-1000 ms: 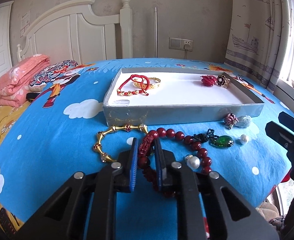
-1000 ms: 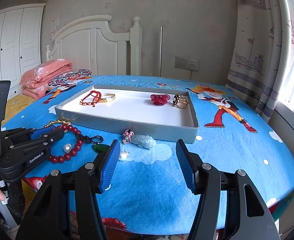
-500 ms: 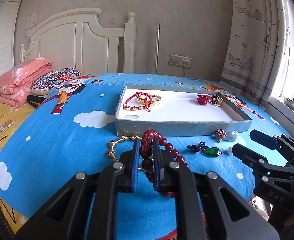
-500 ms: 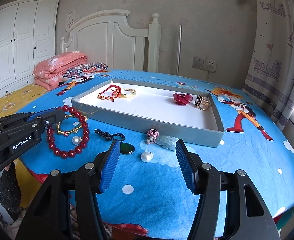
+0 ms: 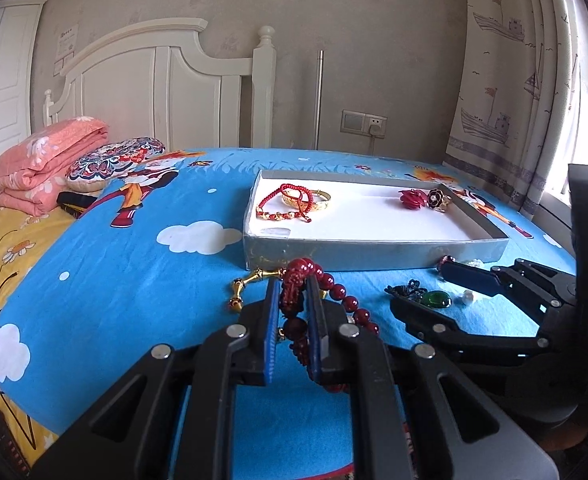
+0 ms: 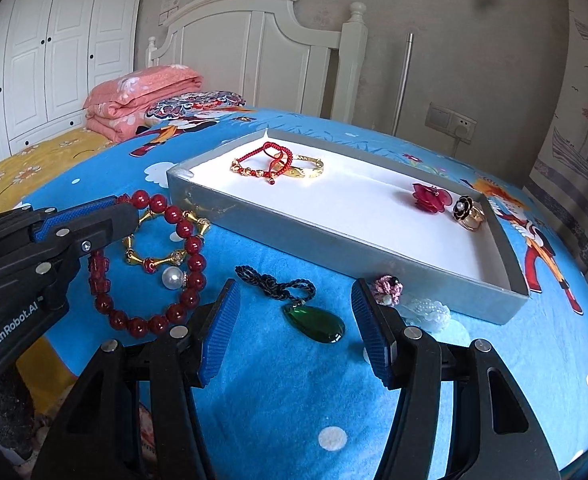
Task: Organize jewelry
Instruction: 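Grasp the green pendant's black cord with the right tool while the left tool holds the bead bracelet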
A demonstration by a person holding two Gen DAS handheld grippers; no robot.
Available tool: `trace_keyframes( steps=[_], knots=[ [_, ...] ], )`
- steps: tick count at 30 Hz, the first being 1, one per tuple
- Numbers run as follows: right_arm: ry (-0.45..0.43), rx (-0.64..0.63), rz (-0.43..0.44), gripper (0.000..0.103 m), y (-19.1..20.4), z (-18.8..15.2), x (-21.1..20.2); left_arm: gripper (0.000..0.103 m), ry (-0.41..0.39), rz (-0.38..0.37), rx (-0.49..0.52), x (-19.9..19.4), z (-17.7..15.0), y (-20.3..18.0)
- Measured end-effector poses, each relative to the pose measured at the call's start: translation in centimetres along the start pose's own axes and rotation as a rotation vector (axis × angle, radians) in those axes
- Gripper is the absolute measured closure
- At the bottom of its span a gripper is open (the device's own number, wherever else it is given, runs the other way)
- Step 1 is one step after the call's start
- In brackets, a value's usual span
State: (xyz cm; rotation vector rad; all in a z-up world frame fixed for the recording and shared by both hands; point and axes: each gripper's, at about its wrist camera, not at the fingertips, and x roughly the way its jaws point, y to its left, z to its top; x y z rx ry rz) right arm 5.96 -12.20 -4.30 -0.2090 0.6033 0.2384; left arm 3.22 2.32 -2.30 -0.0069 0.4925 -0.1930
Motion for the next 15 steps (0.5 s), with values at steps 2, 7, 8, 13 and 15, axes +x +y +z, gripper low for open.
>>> trace_keyframes(
  steps=[2, 7, 8, 13, 15],
  knots=[
    [0.005, 0.004, 0.007, 0.048, 0.2, 0.4, 0.5, 0.090, -0.002, 0.003, 0.007, 0.0, 0.0, -0.1],
    [0.017, -0.002, 0.019, 0.069, 0.2, 0.3, 1.0, 0.090, 0.000, 0.008, 0.018, 0.0, 0.0, -0.3],
    [0.015, -0.001, 0.021, 0.078, 0.1, 0.2, 0.9, 0.090, 0.002, 0.008, 0.019, 0.1, 0.0, -0.4],
    [-0.037, -0.002, 0.010, 0.094, -0.5, -0.4, -0.4, 0.090, 0.003, 0.009, 0.036, 0.1, 0.0, -0.9],
    [-0.072, 0.003, 0.004, 0.094, -0.8, -0.4, -1.6, 0.090, -0.002, 0.009, 0.045, 0.0, 0.1, -1.2]
  ],
)
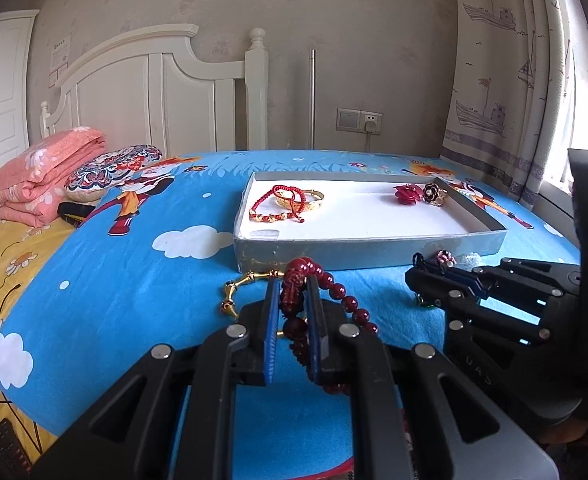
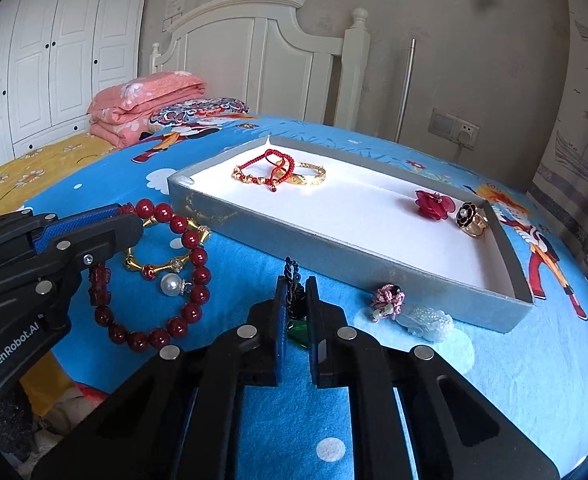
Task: Organize jewelry
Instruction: 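Grasp the green pendant's black cord with the right tool while the left tool holds the bead bracelet, then carry the bead bracelet and green pendant over the tray with both tools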
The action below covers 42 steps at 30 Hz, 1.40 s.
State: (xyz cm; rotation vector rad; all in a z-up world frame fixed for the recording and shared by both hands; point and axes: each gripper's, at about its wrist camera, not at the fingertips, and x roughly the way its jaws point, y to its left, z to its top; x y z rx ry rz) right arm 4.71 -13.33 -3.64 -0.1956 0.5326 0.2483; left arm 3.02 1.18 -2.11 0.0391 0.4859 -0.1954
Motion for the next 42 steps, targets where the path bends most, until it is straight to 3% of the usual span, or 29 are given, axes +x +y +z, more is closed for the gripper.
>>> trace_keyframes(
  steps=[13, 17, 22, 23, 26, 31, 36, 42],
  knots=[
    [-0.120, 0.034, -0.041, 0.094, -1.7, -0.3, -5.6, 0.090, -0.079, -0.061, 0.066, -2.4, 1.2, -3.0],
    [-0.141, 0.029, -0.052, 0.094, -1.7, -0.3, -6.4, 0.096, -0.098, -0.084, 0.058, -3.2, 1.5, -3.2],
    [-0.139, 0.031, -0.049, 0.094, -1.9, -0.5, -6.5, 0.096, -0.058, -0.091, 0.065, -2.5, 1.2, -3.1],
    [-0.138, 0.033, -0.047, 0.094, -1.9, -0.5, -6.5, 0.094, -0.044, -0.084, 0.050, -2.1, 1.0, -2.7],
    [-0.130, 0.038, -0.039, 0.094, -2.0, -0.7, -6.3, 0.049, -0.009, -0.062, -0.048, -1.4, 0.7, -0.5],
    [-0.109, 0.060, -0.017, 0.094, -2.2, -1.0, -5.5, 0.056, 0.042, -0.043, -0.073, -0.9, -0.4, 1.5],
    [-0.098, 0.062, -0.013, 0.094, -2.2, -1.2, -5.1, 0.072, 0.086, -0.038, -0.065, 0.2, -0.9, 1.8],
    [-0.094, 0.068, -0.019, 0.094, -2.3, -1.2, -5.0, 0.072, 0.117, -0.028, -0.007, 1.3, -1.2, 0.7]
  ],
)
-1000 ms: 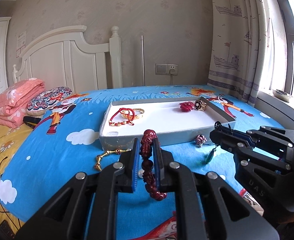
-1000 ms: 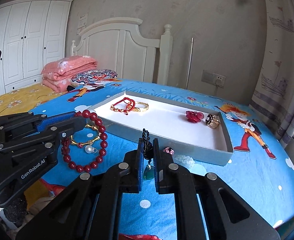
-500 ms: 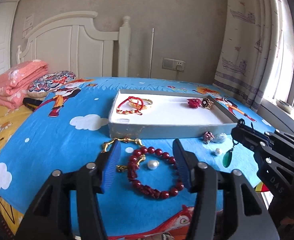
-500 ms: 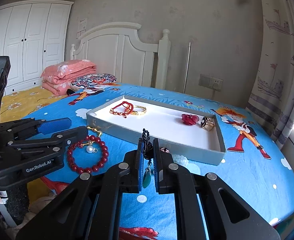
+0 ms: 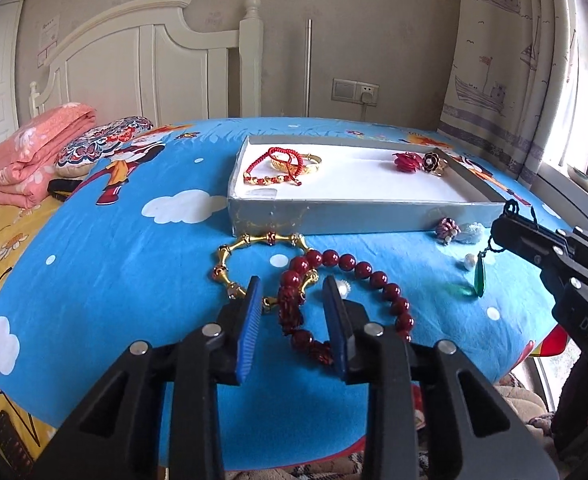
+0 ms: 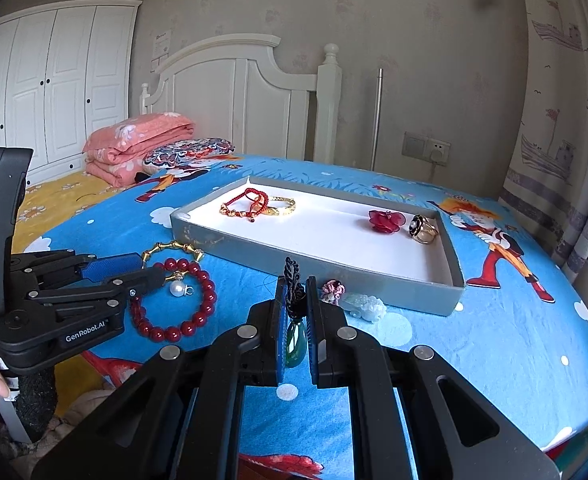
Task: Organize jewelry
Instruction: 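Carry the bead bracelet and green pendant over the tray with both tools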
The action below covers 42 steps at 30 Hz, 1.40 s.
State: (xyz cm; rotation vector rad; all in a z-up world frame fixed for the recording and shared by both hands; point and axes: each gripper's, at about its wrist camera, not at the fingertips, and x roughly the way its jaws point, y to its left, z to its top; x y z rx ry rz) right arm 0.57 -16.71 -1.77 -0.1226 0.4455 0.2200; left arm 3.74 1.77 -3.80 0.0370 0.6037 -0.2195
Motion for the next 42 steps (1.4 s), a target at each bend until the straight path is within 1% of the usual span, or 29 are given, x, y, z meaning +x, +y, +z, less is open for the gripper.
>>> trace_keyframes(
  steps=[5, 6, 9, 10, 11, 12, 20, 27, 31, 36, 42],
  knots=[
    [0.003, -0.001, 0.004, 0.094, 0.0, 0.0, 0.0, 0.072, 0.014, 0.006, -0.017, 0.0, -0.3, 0.4],
    [0.003, -0.002, 0.005, 0.094, 0.0, 0.0, 0.0, 0.074, 0.022, 0.004, -0.018, 0.2, -0.4, 0.4],
    [0.005, -0.003, 0.004, 0.094, 0.1, 0.0, 0.1, 0.075, 0.028, 0.002, -0.018, 0.4, -0.4, 0.3],
    [0.005, -0.002, 0.004, 0.094, 0.0, 0.0, 0.0, 0.080, 0.028, -0.005, -0.016, 0.5, -0.4, 0.3],
    [0.005, -0.002, 0.004, 0.094, 0.1, -0.1, 0.0, 0.089, 0.024, -0.010, -0.009, 0.4, -0.5, 0.1],
    [0.005, -0.004, 0.004, 0.094, 0.1, -0.1, 0.0, 0.092, 0.015, -0.005, 0.002, 0.2, -0.5, -0.1],
    [-0.014, -0.010, -0.002, 0.094, 0.2, 0.0, -0.4, 0.092, -0.112, -0.005, 0.082, -2.6, 0.4, -2.1],
    [-0.042, -0.011, -0.014, 0.094, 0.1, 0.2, -1.1, 0.092, -0.176, -0.020, 0.117, -3.9, 2.0, -4.2],
    [-0.048, -0.015, -0.017, 0.094, 0.2, 0.2, -1.4, 0.092, -0.193, 0.000, 0.122, -4.5, 2.3, -5.0],
    [-0.051, -0.016, -0.022, 0.094, 0.2, 0.3, -1.4, 0.092, -0.195, 0.027, 0.101, -4.5, 2.1, -4.8],
    [-0.052, -0.008, -0.039, 0.094, 0.2, 0.4, -1.5, 0.092, -0.209, 0.029, 0.088, -4.6, 2.0, -4.5]
  ],
)
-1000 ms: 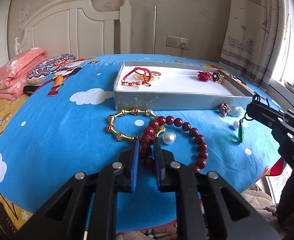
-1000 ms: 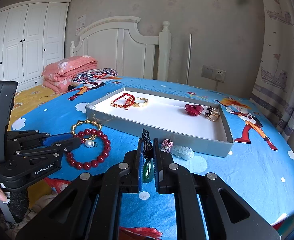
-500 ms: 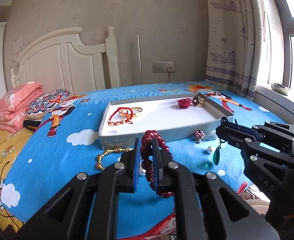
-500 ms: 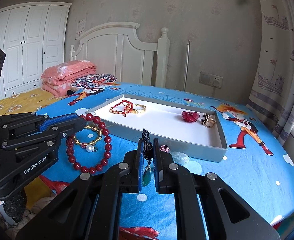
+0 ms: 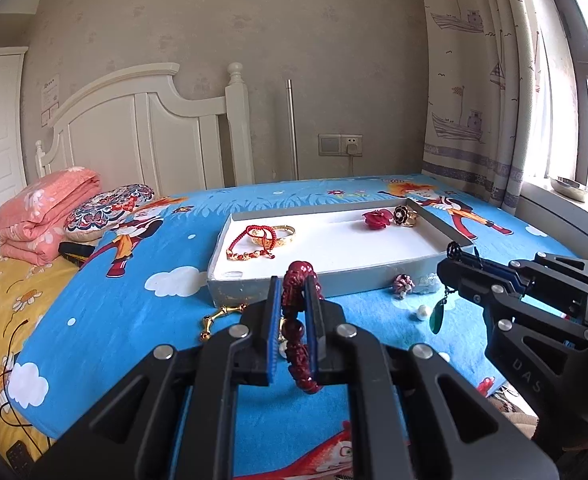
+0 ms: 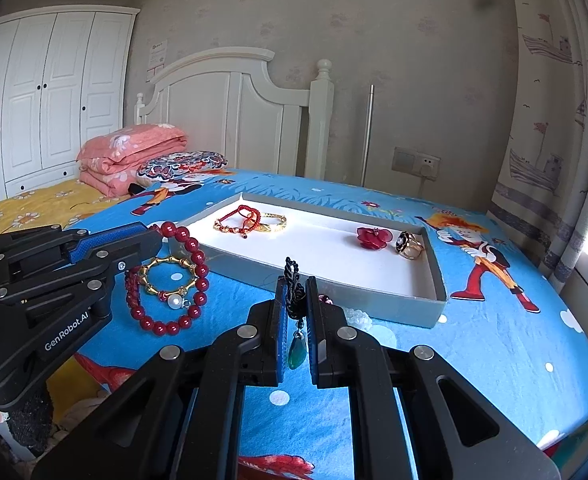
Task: Organize jewelry
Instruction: 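Carry the bead bracelet and green pendant over the tray with both tools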
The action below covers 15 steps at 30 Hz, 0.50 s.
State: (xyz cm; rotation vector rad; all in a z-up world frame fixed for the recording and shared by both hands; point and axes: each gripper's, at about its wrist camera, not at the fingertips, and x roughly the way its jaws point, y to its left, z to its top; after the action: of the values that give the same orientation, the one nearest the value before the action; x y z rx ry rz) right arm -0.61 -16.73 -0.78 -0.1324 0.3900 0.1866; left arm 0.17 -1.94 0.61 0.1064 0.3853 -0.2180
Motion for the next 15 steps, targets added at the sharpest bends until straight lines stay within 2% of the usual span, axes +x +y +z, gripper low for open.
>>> trace_keyframes(
  steps=[15],
  knots=[
    [-0.007, 0.064, -0.038, 0.094, -0.9, 1.5, 0.7, 0.092, -0.023, 0.020, -0.089, 1.1, 1.0, 0.9]
  ],
)
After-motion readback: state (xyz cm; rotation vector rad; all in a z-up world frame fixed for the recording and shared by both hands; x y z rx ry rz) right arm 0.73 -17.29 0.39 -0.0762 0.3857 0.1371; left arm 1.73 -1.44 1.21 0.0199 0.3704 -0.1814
